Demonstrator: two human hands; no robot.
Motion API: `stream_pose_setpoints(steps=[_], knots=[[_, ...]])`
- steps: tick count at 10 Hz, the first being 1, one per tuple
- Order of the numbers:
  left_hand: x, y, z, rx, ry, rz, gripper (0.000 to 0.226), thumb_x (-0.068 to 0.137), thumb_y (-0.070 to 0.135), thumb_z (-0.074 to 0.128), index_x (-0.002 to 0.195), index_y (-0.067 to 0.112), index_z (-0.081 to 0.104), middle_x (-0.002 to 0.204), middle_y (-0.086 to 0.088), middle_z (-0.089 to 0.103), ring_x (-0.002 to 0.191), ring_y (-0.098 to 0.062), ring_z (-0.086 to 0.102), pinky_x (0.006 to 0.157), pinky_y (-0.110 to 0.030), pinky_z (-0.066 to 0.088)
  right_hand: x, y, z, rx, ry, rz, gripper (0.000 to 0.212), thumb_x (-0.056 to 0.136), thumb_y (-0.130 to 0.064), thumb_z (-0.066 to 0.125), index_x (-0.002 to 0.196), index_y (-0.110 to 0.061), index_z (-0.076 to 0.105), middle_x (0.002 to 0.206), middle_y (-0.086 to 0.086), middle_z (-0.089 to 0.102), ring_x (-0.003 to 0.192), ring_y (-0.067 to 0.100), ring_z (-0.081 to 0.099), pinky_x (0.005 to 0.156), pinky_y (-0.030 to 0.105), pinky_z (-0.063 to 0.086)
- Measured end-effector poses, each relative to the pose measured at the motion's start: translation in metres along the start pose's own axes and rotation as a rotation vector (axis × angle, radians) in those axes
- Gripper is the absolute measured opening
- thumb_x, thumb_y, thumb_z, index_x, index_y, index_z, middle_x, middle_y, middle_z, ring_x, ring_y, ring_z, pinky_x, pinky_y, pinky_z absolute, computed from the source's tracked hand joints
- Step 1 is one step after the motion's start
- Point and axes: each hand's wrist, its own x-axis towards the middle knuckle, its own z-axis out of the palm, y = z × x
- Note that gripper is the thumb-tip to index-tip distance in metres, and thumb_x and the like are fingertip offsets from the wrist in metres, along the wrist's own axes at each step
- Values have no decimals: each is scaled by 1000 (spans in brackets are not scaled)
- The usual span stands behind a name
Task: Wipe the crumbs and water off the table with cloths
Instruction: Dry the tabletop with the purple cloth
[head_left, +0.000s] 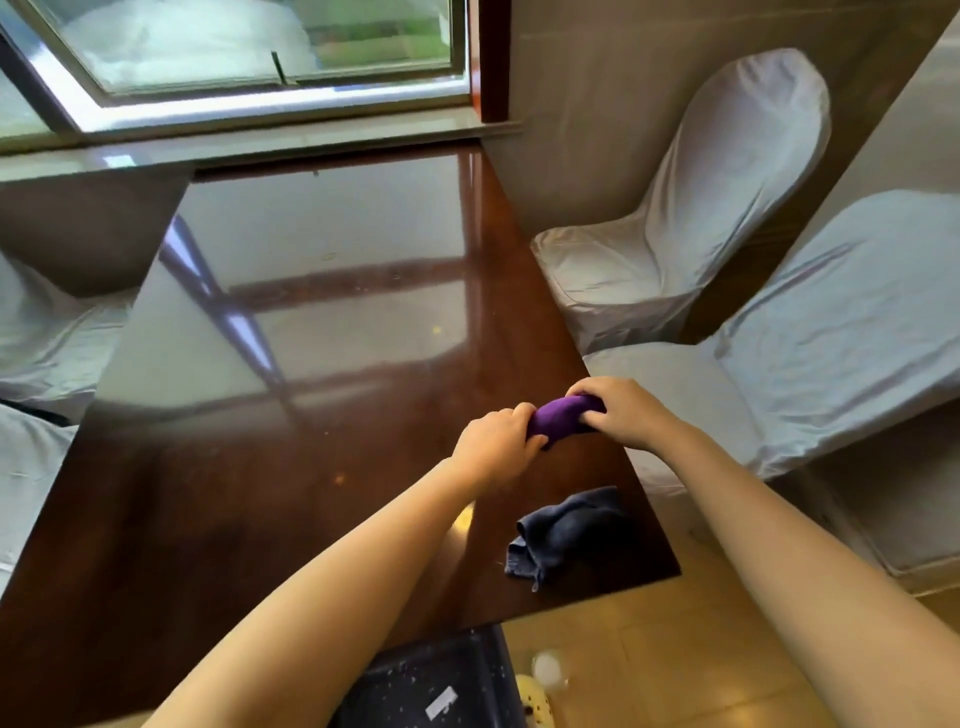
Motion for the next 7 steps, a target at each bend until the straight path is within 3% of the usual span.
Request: stream_pose_setpoints(steps=[3, 5, 7], knots=[[15, 0, 48, 43, -143, -31, 47, 81, 32, 59, 120, 11, 41, 114, -14, 55, 105, -34, 51, 84, -43, 45, 6, 47, 49, 109, -24, 25, 29, 75, 5, 59, 99, -11, 58, 112, 13, 58, 104, 26, 52, 94, 36, 44], [14, -5, 57, 52, -230, -26, 55, 81, 48, 59, 118, 13, 40, 116, -14, 51, 105, -32, 49, 84, -44, 46, 13, 60, 61, 60, -173, 17, 31, 66, 5, 57, 93, -11, 53, 104, 12, 51, 102, 31, 47, 91, 40, 42], [24, -12, 33, 37, -281, -116, 52, 90, 58, 31, 106, 14, 54, 109, -13, 62, 100, -32, 59, 80, -42, 47, 24, 45, 26, -28, -370, -22, 34, 80, -24, 67, 110, -13, 55, 118, 9, 52, 109, 21, 49, 91, 27, 41]])
